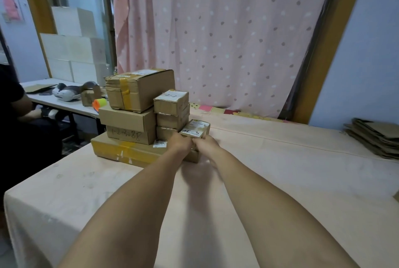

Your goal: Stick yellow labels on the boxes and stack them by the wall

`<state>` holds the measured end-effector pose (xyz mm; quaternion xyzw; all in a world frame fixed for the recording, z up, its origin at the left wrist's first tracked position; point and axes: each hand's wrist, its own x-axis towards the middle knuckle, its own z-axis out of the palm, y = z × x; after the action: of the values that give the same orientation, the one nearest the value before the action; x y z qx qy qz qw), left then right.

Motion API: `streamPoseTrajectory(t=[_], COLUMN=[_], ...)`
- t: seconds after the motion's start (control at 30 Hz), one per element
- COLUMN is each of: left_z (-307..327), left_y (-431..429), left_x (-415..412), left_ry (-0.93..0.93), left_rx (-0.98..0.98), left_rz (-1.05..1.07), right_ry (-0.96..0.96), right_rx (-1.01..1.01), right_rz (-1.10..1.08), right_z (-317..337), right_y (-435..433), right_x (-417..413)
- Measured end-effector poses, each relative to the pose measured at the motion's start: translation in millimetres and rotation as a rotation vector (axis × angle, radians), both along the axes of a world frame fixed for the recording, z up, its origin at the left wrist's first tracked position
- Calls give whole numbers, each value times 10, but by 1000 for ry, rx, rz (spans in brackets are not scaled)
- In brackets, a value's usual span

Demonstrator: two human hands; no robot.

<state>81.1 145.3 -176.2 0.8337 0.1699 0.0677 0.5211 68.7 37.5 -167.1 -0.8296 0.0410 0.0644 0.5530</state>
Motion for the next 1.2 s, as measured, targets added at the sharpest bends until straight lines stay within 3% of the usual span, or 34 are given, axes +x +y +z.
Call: streamPoseTrajectory(t=[0.37, 0.73, 0.87, 1.2], left_z=[-158, -193, -225, -236], left_y=[-152, -236, -220, -228], left_x=[43, 142, 182, 82], left_ry=[-35, 0, -23, -160], left_rx=[-170, -85, -84, -188], left_rz=[-52, 5, 26, 152], right_ry=[-22, -97, -79, -44], right_rx=[-42, -181, -119, 166], right_rz=[0, 45, 14, -311], right_z=[-42, -65, -112, -83], right_y=[-107, -217, -225, -342], right_x=[39, 113, 145, 104])
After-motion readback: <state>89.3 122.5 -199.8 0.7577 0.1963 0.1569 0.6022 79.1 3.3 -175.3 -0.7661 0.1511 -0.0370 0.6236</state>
